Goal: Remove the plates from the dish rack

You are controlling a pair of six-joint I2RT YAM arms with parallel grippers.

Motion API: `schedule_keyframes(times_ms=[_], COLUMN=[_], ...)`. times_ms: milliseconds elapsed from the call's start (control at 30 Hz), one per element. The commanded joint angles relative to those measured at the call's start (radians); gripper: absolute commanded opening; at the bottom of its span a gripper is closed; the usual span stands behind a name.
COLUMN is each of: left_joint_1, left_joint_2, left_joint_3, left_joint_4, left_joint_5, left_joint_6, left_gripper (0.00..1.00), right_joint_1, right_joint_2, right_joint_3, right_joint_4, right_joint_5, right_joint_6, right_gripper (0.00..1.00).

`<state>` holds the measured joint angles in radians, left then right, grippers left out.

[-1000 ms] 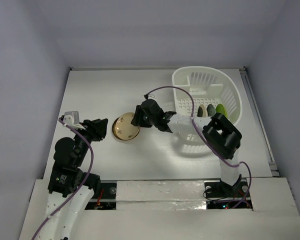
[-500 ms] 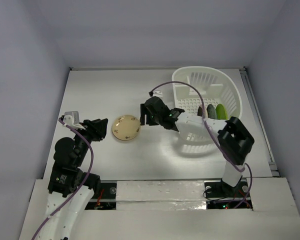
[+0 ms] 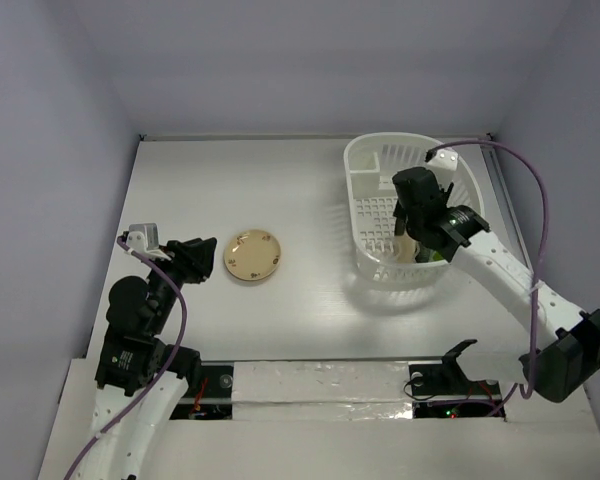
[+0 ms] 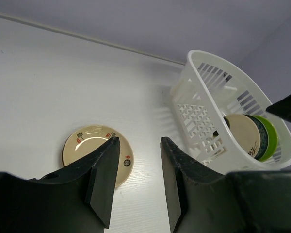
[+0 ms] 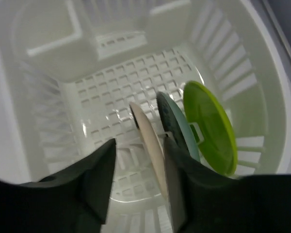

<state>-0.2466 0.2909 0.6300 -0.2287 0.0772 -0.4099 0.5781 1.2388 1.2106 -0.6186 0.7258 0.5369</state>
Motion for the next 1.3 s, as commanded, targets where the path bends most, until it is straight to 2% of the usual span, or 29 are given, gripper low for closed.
schedule_keyframes(times_ms=[0,67,133,233,567,900,967,1067,1267], left_joint_1=[0.007,0.007,0.007,-0.002,-0.020,-0.029,-0.029,-0.029,-0.029], left_joint_2=[-0.012,-0.015,-0.016,-0.024,-0.041,-0.056,-0.055,-0.058,-0.056], left_joint_3=[0.027,0.027,0.027,0.027,0.028,0.030,0.030,0.030,0.028], left_joint_4=[0.048,0.048,0.048,0.046,0.046,0.046,0.045,0.045,0.045], left_joint_5=[0.016,0.016,0.018,0.013,0.012,0.003,0.003,0.003,0.003], left_joint_6=[-0.004,-0.004,-0.004,-0.004,-0.003,-0.006,-0.006,-0.006,-0.006], left_gripper=[0.36,0.36,0.36,0.36,0.37,0.37,0.37,0.37,0.37], right_joint_1=[-0.023,-0.023,-0.032,-0.032,-0.041,-0.041,-0.041,-0.041,-0.032], right_joint_2=[0.039,0.068,0.091,0.171,0.290,0.337,0.330,0.320,0.312], right_joint_3=[-0.028,-0.019,-0.016,0.013,0.081,0.175,0.175,0.184,0.251], right_joint_4=[-0.150,-0.161,-0.145,-0.176,-0.263,-0.377,-0.383,-0.383,-0.411], right_joint_5=[0.047,0.034,-0.005,0.021,0.073,0.129,0.133,0.133,0.165], right_joint_6=[-0.061,-0.078,-0.113,-0.123,-0.143,-0.172,-0.178,-0.184,-0.186], right_gripper=[0.61,0.68,0.67,0.57,0.27,0.18,0.09,0.03,0.00])
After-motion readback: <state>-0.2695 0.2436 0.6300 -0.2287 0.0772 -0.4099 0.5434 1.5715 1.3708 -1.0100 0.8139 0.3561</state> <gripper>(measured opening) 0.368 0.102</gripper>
